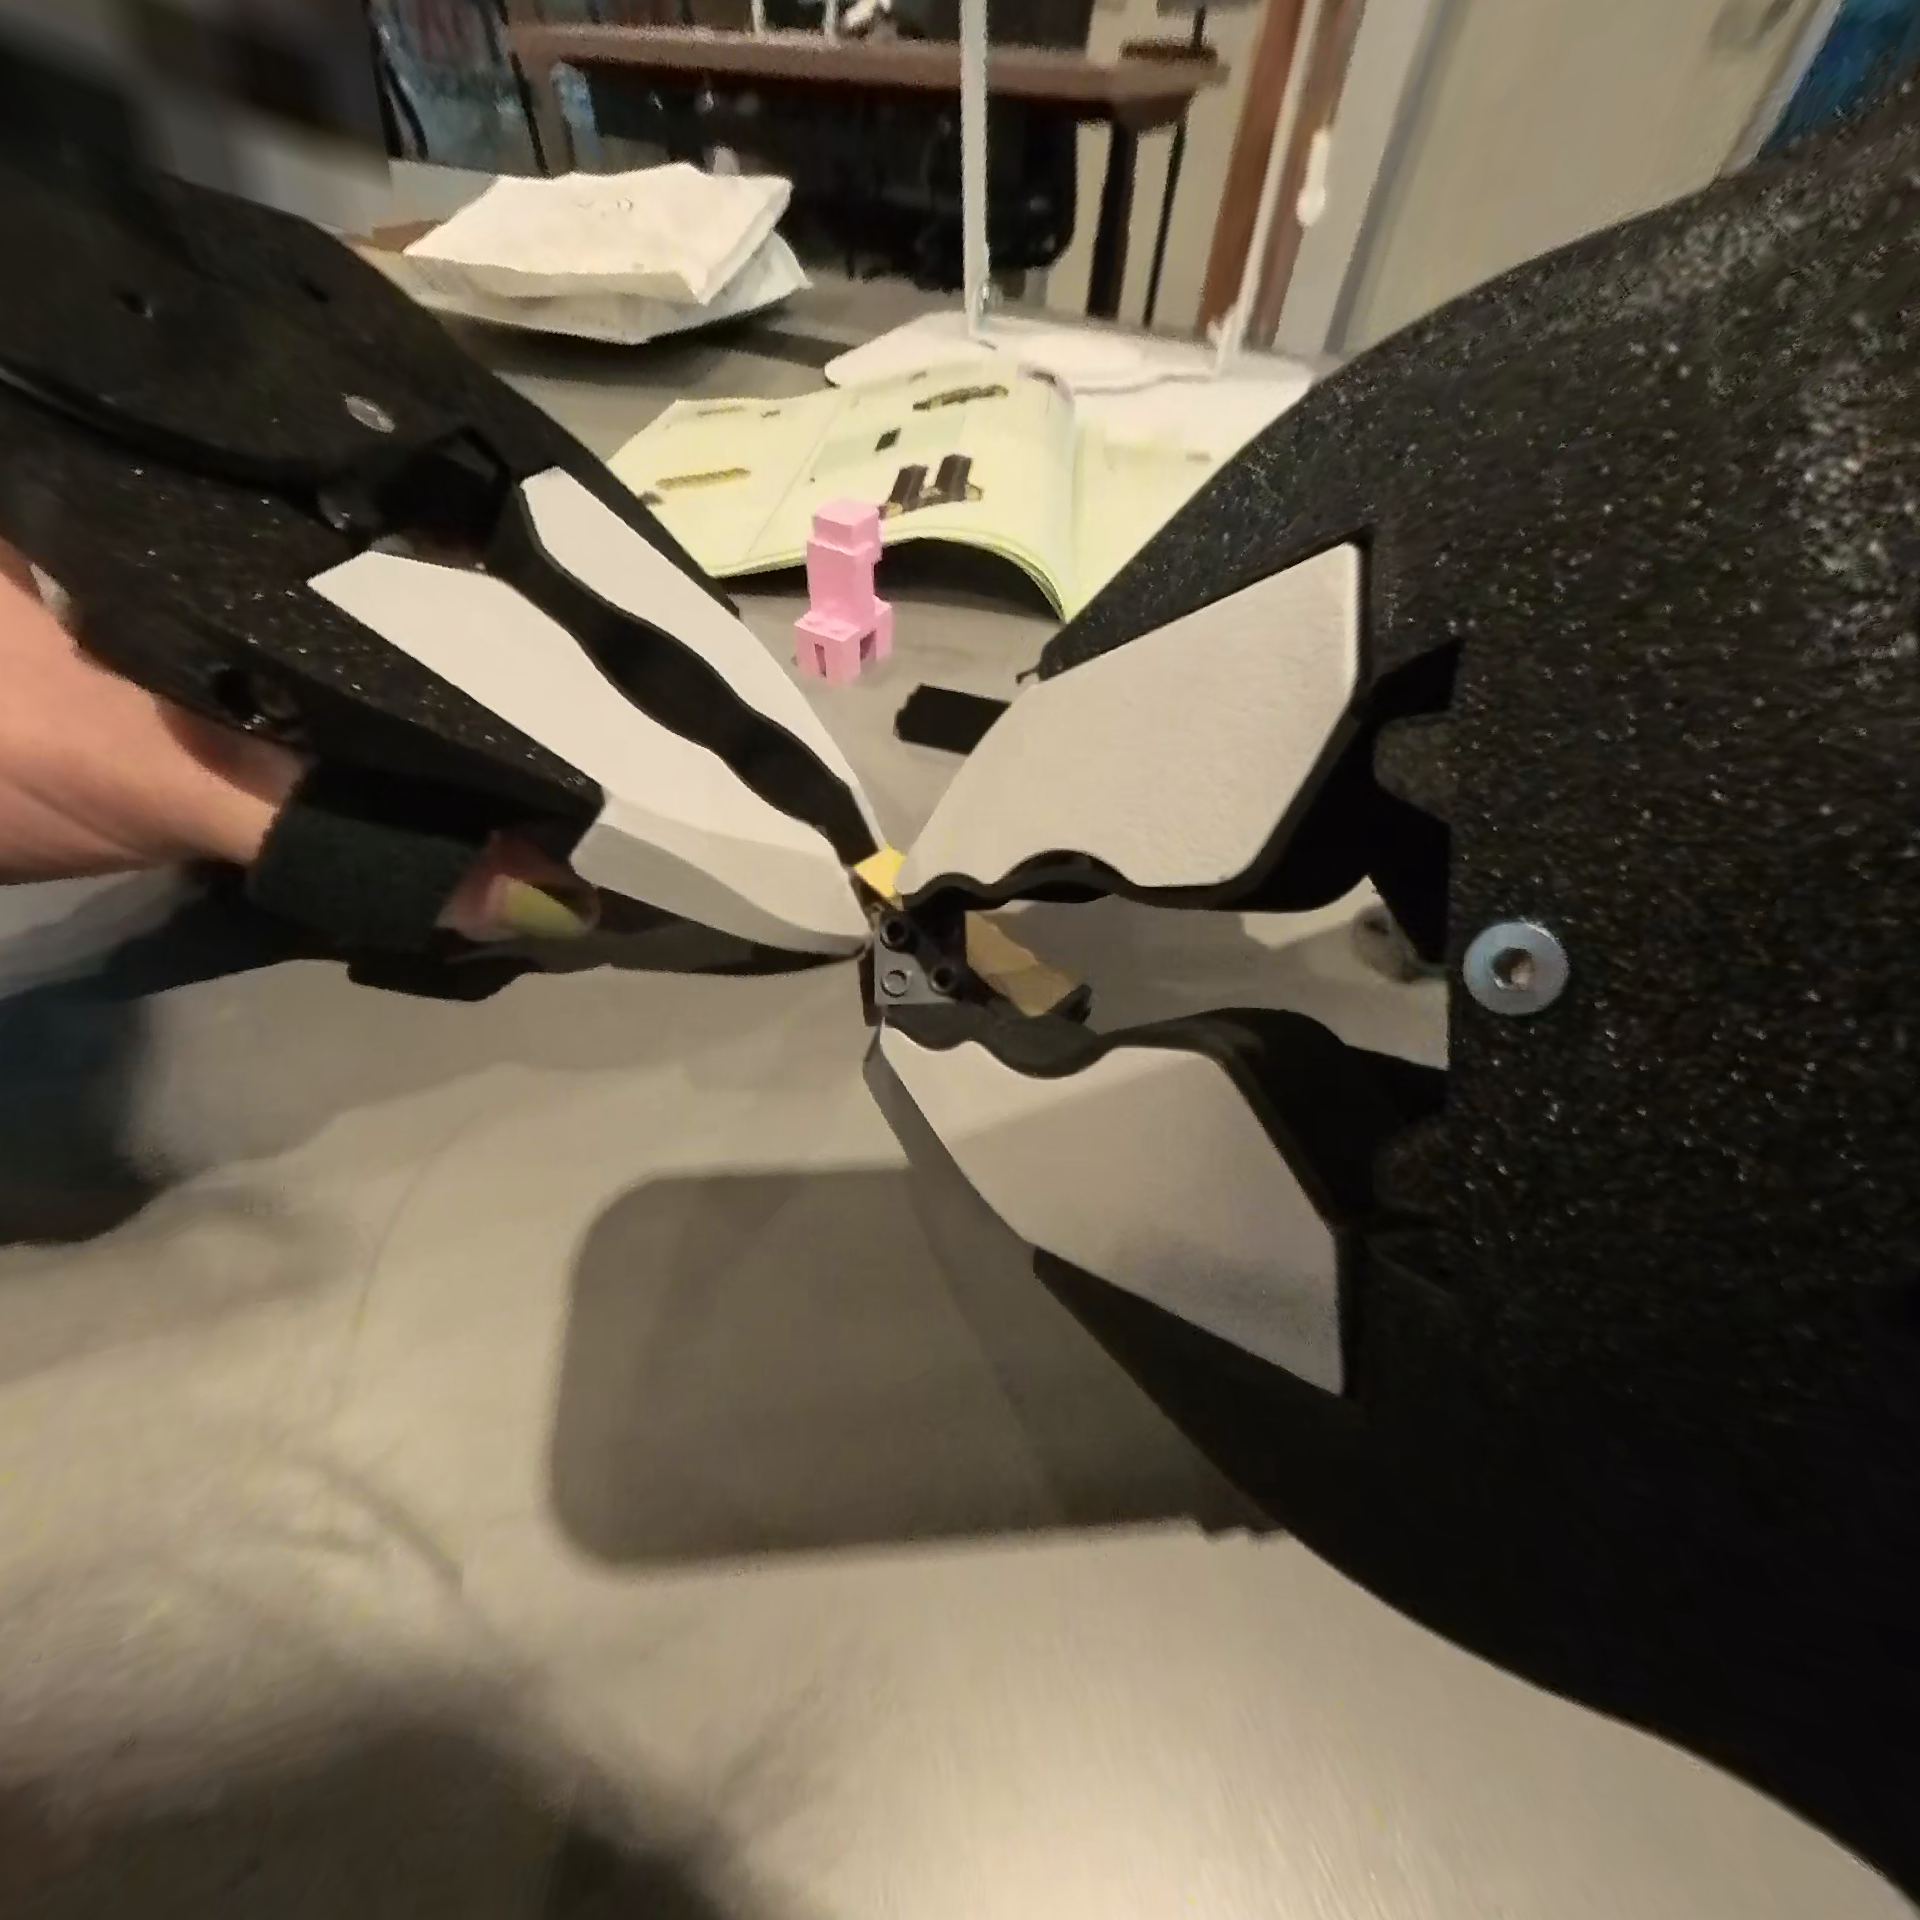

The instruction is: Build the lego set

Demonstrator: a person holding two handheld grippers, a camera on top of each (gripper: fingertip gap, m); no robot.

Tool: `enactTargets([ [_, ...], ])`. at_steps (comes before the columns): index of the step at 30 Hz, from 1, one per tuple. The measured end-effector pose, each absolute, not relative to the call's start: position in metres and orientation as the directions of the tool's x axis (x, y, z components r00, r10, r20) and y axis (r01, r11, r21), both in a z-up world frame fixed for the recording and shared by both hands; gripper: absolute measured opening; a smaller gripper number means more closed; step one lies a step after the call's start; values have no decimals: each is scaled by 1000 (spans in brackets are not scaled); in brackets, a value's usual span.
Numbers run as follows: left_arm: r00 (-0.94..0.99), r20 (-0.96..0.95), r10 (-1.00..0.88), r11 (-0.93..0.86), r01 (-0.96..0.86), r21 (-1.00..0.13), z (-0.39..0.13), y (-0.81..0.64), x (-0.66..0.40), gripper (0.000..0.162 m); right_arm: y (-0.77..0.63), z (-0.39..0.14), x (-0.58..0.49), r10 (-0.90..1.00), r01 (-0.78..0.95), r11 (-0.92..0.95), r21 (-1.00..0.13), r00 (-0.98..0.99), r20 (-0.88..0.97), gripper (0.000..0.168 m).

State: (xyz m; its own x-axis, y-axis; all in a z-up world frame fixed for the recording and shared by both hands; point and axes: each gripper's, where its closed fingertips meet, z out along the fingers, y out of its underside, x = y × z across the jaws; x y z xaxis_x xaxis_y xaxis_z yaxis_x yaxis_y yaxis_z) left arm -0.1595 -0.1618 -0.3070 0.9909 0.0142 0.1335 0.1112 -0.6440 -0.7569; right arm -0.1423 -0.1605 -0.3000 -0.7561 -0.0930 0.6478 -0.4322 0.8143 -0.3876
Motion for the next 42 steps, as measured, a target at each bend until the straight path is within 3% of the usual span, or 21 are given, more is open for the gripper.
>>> enactTargets([
  [16, 989, 144, -44, -646, 82, -759, -307, -162, -152, 24, -153, -279, -138, 125, -269, 745, -611, -843, 524, 16],
  [21, 988, 142, -62, -647, 69, -760, -307, -163, -150, 27, -120, -268, -147, 359, 36, 650, -759, -895, 264, 16],
  [24, 987, 143, -69, -647, 65, -760, -306, -163, -149, 29, -97, -282, -140, 407, 205, 656, -727, -906, 111, 16],
  [27, 986, 143, -80, -647, 57, -761, -306, -163, -148, 31, -88, -296, -126, 382, 264, 711, -651, -923, 43, 16],
  [35, 984, 144, -102, -646, 44, -762, -306, -163, -145, 36, -83, -310, -118, 358, 282, 775, -566, -934, 25, 17],
  [42, 984, 123, -126, -646, 13, -764, -306, -163, -143, 43, -83, -302, -120, 384, 282, 767, -577, -921, 60, 40],
])
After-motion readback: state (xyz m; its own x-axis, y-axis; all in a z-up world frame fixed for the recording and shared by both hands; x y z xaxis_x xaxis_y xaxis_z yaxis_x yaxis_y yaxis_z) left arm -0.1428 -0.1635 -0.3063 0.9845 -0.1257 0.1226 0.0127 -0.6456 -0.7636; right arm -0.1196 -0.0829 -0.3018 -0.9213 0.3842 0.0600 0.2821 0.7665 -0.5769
